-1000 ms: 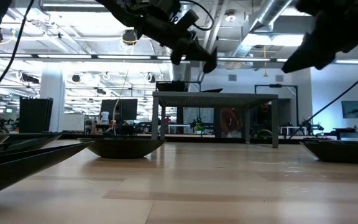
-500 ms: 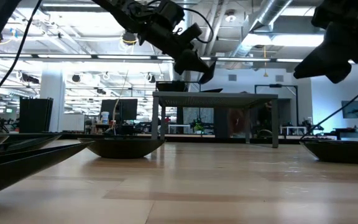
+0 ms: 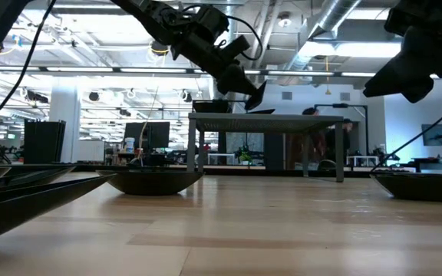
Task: Pick & Place Mini shaped plates
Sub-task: Stack the drop-shaped plate on top of the drop-shaped plate on the shelf
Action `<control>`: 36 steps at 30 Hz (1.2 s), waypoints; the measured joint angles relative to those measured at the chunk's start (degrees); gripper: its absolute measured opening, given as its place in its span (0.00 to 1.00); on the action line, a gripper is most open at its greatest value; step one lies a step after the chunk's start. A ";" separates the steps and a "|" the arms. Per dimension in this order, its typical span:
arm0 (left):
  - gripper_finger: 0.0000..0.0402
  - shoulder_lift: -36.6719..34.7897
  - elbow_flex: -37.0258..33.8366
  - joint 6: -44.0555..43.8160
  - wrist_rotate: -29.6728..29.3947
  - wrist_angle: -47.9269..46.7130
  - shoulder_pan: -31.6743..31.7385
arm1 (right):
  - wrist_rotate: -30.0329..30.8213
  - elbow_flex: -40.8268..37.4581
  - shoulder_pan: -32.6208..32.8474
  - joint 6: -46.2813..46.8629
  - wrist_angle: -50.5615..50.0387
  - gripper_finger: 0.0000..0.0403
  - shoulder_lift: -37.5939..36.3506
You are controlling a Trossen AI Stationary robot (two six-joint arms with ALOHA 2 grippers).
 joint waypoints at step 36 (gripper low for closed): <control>0.20 -0.04 -3.15 -4.04 -5.32 3.06 0.41 | 0.00 0.00 0.00 -0.02 0.00 0.19 0.00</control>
